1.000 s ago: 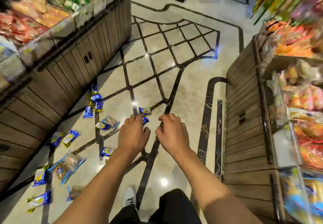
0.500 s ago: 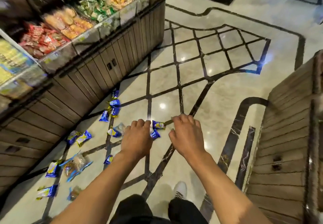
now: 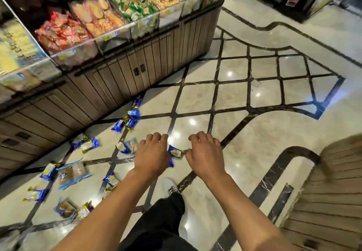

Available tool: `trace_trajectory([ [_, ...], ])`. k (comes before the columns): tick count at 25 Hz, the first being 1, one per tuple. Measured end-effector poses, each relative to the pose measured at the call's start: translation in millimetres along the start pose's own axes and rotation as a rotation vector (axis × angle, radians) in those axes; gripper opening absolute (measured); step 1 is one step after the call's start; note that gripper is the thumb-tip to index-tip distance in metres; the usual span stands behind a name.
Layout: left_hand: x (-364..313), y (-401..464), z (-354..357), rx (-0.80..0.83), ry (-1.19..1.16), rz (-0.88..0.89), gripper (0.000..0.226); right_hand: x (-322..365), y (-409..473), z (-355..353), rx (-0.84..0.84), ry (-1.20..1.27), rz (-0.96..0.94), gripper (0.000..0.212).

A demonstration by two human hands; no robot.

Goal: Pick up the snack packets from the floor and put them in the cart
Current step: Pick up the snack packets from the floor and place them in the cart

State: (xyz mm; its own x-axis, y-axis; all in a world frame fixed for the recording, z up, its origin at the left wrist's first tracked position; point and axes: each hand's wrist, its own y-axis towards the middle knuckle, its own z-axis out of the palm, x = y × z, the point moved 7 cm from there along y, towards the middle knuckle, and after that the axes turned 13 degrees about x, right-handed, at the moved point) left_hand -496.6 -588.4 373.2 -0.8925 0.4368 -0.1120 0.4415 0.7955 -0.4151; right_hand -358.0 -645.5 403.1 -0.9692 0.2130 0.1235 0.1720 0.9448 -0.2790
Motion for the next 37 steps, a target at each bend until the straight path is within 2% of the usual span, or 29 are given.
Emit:
trace_trajectory([
  [5,2.4,62.2,-2.4,0.038,-0.105,-0.059,0.050,1.7,69.6,-1.9,0.061,-0.006,-0.036,0.037],
  [12,46.9,102.8,-28.0,0.059,-0.179,-0.223,0.054,25.5,152.0,-5.5,0.173,-0.085,-0.250,0.040],
  [17,83.1,107.1,-24.7,0.036,-0.253,-0.459,0.058,62.5,203.9,-0.4,0.215,-0.124,-0.501,0.038],
  [22,93.1,129.8,-4.1,0.047,-0.272,-0.642,0.070,73.5,253.3,30.1,0.282,-0.157,-0.668,0.043],
  [26,95.0,168.1,35.6,0.023,-0.260,-0.784,0.081,78.1,291.6,78.3,0.308,-0.233,-0.859,0.041],
  [29,91.3,193.8,81.2,0.029,-0.333,-0.858,0.078,77.4,316.2,121.6,0.353,-0.275,-0.952,0.040],
  [32,87.5,215.9,141.6,0.097,-0.437,-0.923,0.073,65.4,343.7,172.9,0.386,-0.260,-0.977,0.039],
  [37,83.1,237.7,228.7,0.007,-0.541,-1.021,0.062,29.3,364.4,257.4,0.406,-0.254,-0.950,0.040],
])
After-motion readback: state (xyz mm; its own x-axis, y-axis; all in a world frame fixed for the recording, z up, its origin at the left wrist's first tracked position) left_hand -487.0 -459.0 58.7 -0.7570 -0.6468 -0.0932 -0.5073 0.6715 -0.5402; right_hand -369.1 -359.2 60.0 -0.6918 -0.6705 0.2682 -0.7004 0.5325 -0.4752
